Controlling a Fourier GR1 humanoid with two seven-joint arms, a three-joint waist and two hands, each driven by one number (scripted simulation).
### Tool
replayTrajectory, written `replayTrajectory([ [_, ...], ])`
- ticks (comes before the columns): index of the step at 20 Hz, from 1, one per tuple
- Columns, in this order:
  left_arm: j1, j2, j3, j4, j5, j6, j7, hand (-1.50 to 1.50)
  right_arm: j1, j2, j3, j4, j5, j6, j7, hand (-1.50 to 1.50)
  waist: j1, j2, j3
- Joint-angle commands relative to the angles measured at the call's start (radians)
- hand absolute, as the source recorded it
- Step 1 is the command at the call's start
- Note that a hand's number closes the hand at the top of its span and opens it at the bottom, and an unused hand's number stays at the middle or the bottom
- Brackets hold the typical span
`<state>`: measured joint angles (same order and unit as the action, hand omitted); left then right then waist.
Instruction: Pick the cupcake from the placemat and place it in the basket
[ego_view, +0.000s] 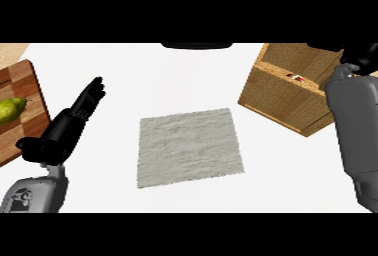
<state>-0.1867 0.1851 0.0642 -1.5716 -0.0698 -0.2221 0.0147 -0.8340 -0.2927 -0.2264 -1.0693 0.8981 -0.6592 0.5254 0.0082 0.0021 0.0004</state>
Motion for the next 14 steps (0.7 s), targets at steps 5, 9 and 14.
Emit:
replayTrajectory([
  [5, -0.002, -0.024, -0.015, 0.023, -0.022, 0.009, -0.021, 0.0, -0.053, -0.007, -0.036, -0.003, -0.155, -0.025, -0.129, -1.5, -0.002, 0.0, 0.0],
  [9, 0.023, -0.01, -0.003, 0.007, -0.021, -0.002, -0.03, 0.0, 0.03, -0.012, -0.063, -0.141, -0.215, -0.01, -0.093, -1.5, -0.008, -0.003, 0.0],
  [14, 0.076, -0.019, -0.022, -0.091, -0.026, 0.004, 0.013, 0.0, 0.098, -0.03, -0.148, -0.258, -0.338, 0.02, -0.032, -1.5, -0.01, -0.007, 0.0],
])
